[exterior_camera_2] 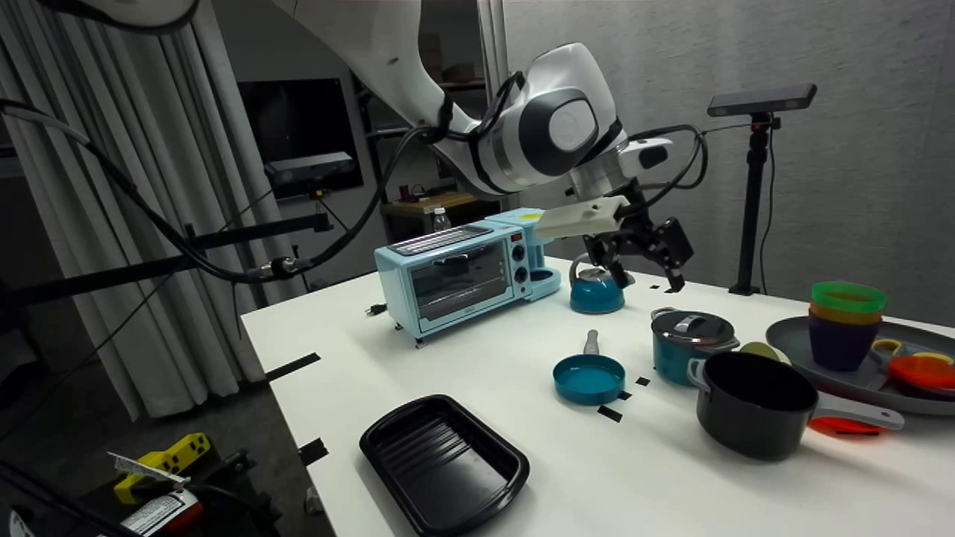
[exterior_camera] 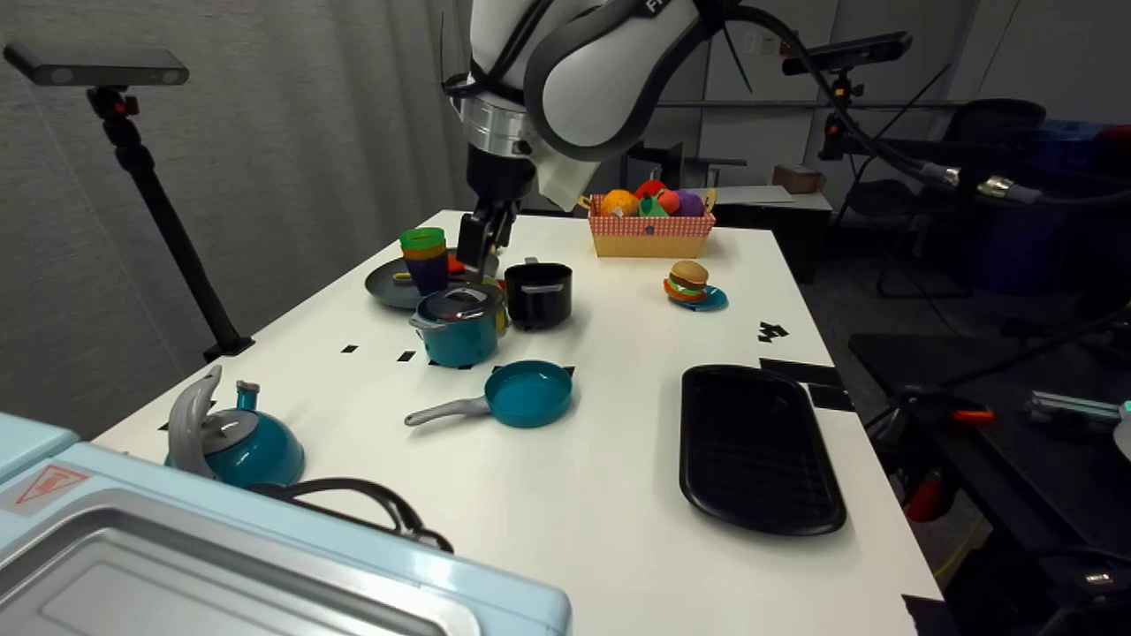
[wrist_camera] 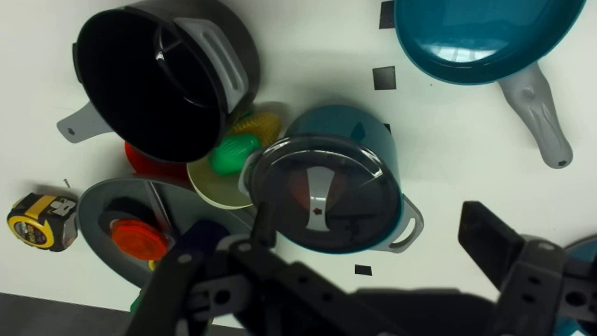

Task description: Transfer the lid from the blue pot to the pan

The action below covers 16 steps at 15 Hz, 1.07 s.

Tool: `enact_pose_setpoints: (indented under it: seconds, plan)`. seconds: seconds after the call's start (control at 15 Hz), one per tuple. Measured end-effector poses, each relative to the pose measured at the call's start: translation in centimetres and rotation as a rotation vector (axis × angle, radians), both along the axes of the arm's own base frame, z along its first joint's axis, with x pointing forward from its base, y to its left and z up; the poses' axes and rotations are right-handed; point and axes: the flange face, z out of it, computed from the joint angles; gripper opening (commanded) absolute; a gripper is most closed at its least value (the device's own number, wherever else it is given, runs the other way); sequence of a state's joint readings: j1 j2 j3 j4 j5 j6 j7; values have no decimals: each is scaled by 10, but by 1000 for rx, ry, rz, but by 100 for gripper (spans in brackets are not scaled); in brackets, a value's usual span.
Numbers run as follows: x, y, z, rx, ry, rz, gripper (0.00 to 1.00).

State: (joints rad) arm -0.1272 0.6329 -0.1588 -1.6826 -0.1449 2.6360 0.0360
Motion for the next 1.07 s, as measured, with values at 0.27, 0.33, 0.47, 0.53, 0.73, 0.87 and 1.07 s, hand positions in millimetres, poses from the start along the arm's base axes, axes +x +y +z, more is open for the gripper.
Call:
enact_pose_setpoints:
  seconds: [0.27,0.33,0.47,0.53,0.73,0.87,1.07]
  plan:
    - [2,-4,-15,-5,-53,4,100]
    - [2,-5,-21,-7,-62,4,100]
    - [2,-8,-33,-9,-73,1,100]
    - [2,-10,-39,-10,-77,-2,100]
    - [2,-18,-53,-13,-74,-12,100]
    - [5,-20,-57,-17,-76,-13,100]
    - [15,-21,-57,-21,-92,-12,100]
